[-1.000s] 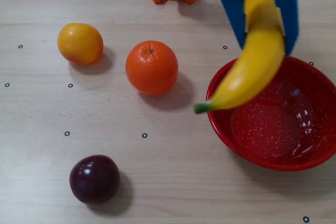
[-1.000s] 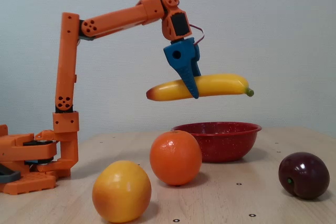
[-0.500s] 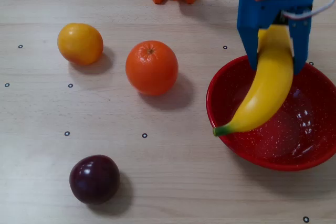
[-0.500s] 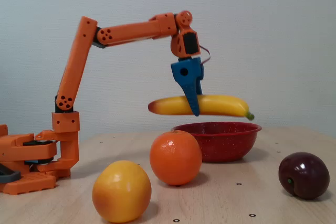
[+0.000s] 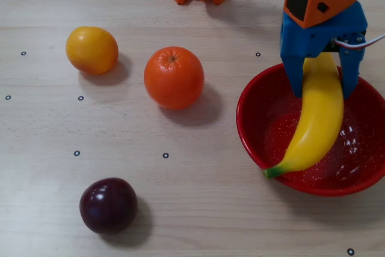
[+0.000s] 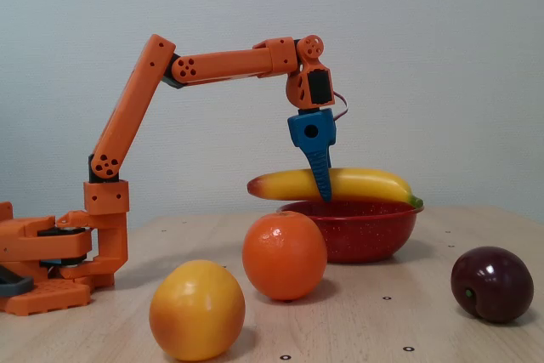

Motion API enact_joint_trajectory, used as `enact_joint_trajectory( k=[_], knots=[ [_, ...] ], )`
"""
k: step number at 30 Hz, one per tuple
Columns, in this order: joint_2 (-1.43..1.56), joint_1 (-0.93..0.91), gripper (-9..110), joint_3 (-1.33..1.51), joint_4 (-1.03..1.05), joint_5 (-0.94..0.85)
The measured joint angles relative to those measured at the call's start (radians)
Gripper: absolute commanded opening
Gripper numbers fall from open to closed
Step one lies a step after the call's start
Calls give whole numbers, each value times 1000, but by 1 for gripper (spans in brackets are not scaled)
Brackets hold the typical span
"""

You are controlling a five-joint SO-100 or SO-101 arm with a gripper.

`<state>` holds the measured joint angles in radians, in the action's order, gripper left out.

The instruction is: Put banana in the red bowl.

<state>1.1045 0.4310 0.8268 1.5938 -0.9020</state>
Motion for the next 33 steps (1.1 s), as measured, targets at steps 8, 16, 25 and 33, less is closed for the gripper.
enact_joint_trajectory(
  k=[8,16,25,33],
  knots=[
    [-2,0,0,0,-28,-81],
    [-2,0,3,0,-41,-137],
    [-9,-2,21,0,-41,-172],
    [-23,-21,29,-2,-41,-206]
  ],
)
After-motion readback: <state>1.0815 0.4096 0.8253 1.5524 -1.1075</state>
